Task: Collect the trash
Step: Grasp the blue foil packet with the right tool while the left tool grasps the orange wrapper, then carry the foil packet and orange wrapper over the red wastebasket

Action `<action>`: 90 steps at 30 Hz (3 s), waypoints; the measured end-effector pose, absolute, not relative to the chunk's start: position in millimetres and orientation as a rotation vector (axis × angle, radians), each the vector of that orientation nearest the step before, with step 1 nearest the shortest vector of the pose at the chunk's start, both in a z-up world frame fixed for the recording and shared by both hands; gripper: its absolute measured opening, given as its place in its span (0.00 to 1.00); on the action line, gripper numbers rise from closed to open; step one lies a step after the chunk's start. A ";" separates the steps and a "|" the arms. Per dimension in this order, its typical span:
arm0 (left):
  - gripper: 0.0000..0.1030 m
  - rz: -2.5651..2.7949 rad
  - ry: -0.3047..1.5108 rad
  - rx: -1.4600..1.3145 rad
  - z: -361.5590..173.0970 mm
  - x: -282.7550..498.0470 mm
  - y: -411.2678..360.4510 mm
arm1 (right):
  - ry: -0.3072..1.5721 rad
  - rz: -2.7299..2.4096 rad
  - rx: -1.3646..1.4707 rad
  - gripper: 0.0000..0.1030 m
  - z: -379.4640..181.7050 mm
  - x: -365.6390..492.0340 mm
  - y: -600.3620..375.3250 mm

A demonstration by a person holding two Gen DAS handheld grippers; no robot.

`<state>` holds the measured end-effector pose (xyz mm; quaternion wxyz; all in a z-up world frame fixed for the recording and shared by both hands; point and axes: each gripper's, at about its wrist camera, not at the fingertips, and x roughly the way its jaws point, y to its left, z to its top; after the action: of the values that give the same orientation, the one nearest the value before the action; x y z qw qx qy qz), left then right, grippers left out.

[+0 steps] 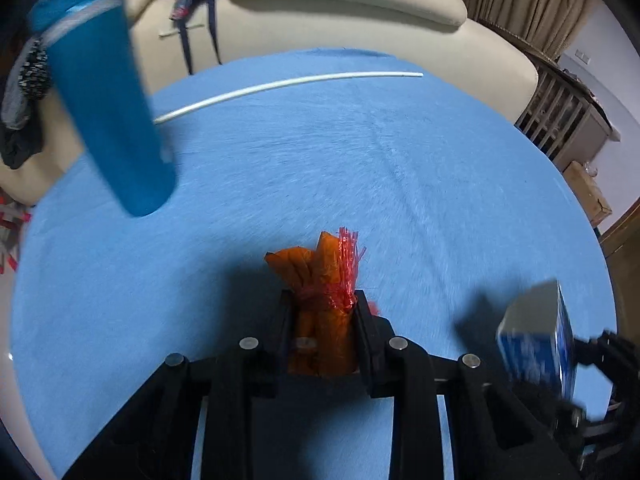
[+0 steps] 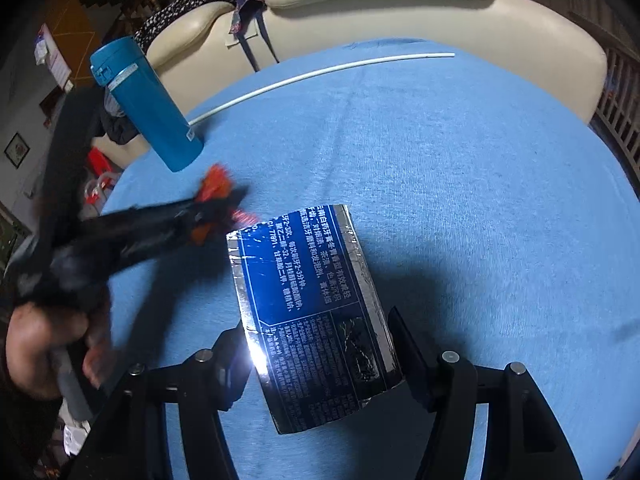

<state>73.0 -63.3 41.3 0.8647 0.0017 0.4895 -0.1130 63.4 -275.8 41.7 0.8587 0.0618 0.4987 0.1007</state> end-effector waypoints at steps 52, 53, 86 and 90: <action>0.28 -0.283 0.939 -0.020 67.7 -61.9 -40.0 | 0.928 0.056 0.288 0.65 57.6 -62.5 -251.5; 0.28 -0.285 0.939 -0.017 67.8 -62.6 -41.6 | 0.925 0.053 0.290 0.65 57.8 -64.1 -252.1; 0.28 -0.465 0.922 0.117 79.1 -105.9 -133.4 | 0.835 -0.115 0.385 0.65 73.0 -142.1 -323.7; 0.28 -0.495 0.917 0.137 80.0 -115.2 -146.0 | 0.826 -0.158 0.399 0.65 73.2 -159.3 -337.8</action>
<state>-115.2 -146.0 80.0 0.8651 0.0656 0.4376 -0.2364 -159.3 -337.8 73.2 0.8936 0.1926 0.3982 -0.0761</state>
